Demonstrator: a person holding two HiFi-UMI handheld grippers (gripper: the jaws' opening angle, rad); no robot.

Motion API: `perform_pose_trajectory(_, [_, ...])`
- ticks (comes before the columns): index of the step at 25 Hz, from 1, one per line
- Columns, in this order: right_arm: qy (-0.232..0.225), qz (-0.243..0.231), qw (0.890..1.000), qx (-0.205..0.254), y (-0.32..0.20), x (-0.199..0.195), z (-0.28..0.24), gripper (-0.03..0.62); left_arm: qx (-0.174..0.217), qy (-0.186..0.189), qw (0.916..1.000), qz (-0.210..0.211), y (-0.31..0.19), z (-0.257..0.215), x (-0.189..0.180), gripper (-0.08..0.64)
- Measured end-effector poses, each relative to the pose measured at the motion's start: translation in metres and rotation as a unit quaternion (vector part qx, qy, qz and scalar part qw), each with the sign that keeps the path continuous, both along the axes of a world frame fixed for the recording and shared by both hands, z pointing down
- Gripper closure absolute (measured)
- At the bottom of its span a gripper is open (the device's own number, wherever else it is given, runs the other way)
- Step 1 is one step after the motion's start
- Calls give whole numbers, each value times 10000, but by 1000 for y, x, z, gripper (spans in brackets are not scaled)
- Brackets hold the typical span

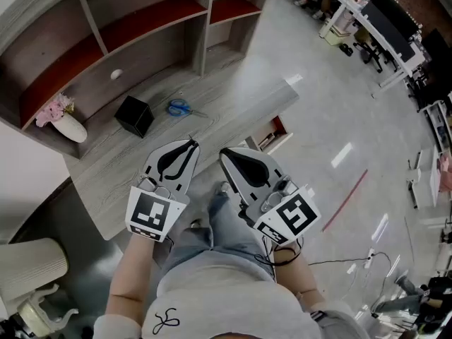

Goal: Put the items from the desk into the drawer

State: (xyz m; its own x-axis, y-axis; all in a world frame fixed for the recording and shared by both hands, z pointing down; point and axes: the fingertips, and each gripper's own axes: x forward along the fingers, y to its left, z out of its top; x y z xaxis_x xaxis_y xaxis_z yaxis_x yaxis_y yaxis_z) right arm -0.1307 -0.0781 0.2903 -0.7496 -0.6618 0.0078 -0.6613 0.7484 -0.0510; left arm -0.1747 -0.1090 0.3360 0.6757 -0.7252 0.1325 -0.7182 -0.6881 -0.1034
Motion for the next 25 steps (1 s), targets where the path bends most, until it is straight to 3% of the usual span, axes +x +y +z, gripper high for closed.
perform_pose_trajectory(10, [205, 470, 9987, 62, 7, 35, 2, 584, 85, 294, 9984, 473, 10, -17, 39, 522])
perform_pose_trajectory(19, [208, 812, 9965, 40, -2, 118, -4, 584, 85, 431, 9954, 852, 7, -27, 127, 522])
perform_pose_trajectory(25, [182, 827, 9964, 27, -13, 170, -5, 584, 71, 505, 9949, 865, 2, -32, 175, 522])
